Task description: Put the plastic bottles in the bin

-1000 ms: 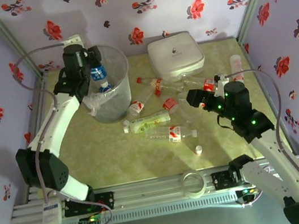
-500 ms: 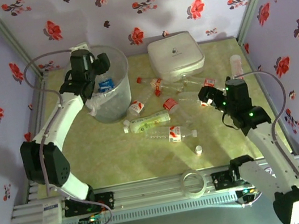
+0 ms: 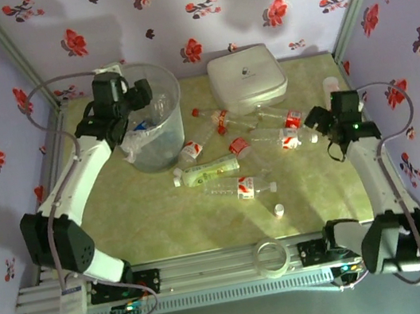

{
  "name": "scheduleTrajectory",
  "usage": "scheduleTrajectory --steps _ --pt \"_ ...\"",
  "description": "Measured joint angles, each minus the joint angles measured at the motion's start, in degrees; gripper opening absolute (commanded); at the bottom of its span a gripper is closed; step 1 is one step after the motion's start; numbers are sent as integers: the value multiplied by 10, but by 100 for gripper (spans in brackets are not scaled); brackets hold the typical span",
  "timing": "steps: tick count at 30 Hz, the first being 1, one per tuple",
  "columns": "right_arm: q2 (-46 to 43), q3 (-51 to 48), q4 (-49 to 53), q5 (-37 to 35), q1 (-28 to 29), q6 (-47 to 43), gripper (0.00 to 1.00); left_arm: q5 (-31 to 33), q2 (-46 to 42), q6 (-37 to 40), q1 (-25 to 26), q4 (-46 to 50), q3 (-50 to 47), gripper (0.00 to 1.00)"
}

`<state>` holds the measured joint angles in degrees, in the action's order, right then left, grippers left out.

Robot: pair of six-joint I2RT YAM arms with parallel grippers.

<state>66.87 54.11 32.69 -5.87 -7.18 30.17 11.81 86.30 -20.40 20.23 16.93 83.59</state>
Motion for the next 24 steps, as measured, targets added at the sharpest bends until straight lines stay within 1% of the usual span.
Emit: scheduleTrajectory --steps 3,6,9,12,15,18,24 --pt "67 27 -10 -10 -41 -13 98 -4 -37 6 1 25 2 84" --pt "150 72 -17 -19 -62 -20 95 -5 -79 12 6 53 3 85" --pt "219 115 -28 -25 -64 -28 92 -5 -130 9 15 66 -9 85" --pt "279 155 -33 -31 -64 -37 89 -9 -196 -3 27 70 -50 85" --pt "343 196 -37 -31 -66 -46 89 -15 -242 -10 34 79 -80 85" --pt "389 214 -43 -31 -69 -50 88 -18 -258 -14 35 94 -88 85" --pt "423 215 -50 -29 -77 -51 86 -19 -272 -15 35 117 -99 85"
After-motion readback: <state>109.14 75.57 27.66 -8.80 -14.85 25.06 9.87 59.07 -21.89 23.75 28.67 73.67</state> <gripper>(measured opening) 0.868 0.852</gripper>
